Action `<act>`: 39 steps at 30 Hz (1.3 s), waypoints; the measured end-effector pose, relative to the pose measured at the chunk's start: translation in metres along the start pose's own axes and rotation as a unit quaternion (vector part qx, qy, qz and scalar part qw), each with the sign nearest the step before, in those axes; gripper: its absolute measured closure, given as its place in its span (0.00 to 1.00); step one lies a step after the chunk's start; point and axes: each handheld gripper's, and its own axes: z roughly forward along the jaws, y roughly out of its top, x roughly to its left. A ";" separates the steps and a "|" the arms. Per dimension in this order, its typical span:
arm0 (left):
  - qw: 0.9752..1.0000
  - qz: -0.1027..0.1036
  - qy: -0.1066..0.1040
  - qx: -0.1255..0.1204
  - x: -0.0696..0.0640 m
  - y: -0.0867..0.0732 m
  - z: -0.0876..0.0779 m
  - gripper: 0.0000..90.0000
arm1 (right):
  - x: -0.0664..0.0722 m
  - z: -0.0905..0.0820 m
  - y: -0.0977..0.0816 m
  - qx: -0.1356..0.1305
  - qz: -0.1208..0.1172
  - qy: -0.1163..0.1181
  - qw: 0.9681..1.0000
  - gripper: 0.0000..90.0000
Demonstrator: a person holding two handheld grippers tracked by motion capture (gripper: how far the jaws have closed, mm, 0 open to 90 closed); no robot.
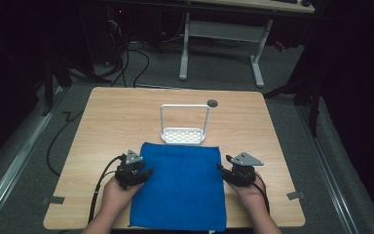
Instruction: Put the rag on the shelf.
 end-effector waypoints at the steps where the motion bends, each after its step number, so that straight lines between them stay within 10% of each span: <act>1: 1.000 -0.005 0.000 -0.004 0.002 0.001 -0.001 0.62 | 0.000 -0.002 -0.003 0.001 0.001 0.001 1.000 0.55; 39: 0.998 -0.025 0.040 -0.048 0.029 0.000 -0.004 0.59 | 0.000 0.001 -0.001 -0.002 0.026 0.025 0.999 0.64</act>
